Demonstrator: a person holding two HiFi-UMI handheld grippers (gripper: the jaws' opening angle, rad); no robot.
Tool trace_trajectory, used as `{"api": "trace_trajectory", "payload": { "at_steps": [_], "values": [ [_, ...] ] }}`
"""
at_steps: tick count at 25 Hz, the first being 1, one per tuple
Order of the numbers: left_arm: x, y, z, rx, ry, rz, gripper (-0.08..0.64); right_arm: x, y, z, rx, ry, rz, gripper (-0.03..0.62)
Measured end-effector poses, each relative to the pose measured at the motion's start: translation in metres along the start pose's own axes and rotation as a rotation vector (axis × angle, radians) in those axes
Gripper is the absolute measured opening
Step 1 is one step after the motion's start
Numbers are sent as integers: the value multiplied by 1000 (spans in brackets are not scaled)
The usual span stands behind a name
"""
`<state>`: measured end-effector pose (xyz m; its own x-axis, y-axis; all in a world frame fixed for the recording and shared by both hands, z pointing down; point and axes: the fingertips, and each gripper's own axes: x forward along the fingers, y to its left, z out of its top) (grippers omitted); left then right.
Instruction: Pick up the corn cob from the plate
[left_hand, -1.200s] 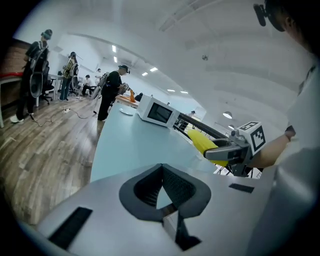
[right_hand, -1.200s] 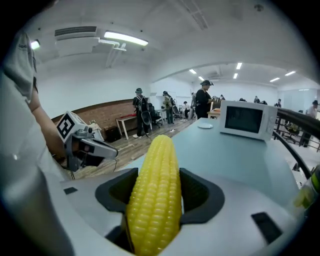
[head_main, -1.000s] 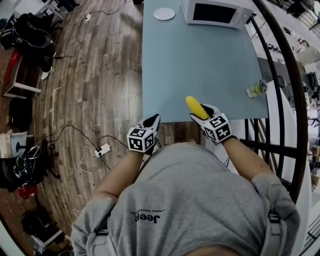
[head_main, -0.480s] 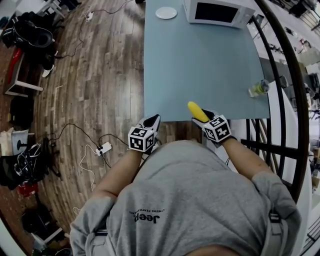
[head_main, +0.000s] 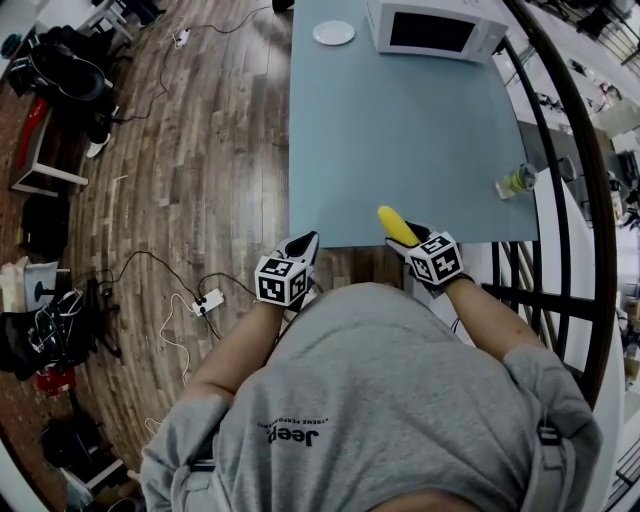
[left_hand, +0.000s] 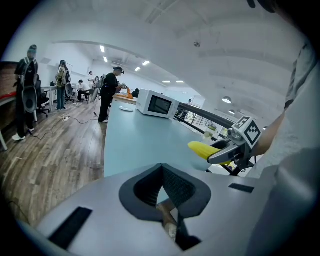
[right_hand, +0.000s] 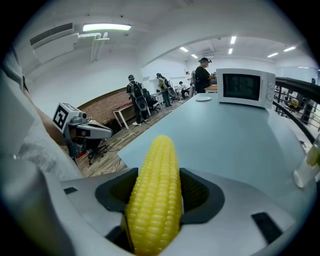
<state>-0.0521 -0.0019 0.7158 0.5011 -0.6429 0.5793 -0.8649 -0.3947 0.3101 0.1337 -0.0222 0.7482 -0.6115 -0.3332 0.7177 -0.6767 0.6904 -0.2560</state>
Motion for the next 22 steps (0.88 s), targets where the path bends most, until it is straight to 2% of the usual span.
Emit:
{"api": "trace_trajectory", "payload": {
  "at_steps": [22],
  "values": [
    [2, 5, 0, -4, -14, 12, 18, -1, -8, 1, -26, 2, -31, 268]
  ]
}}
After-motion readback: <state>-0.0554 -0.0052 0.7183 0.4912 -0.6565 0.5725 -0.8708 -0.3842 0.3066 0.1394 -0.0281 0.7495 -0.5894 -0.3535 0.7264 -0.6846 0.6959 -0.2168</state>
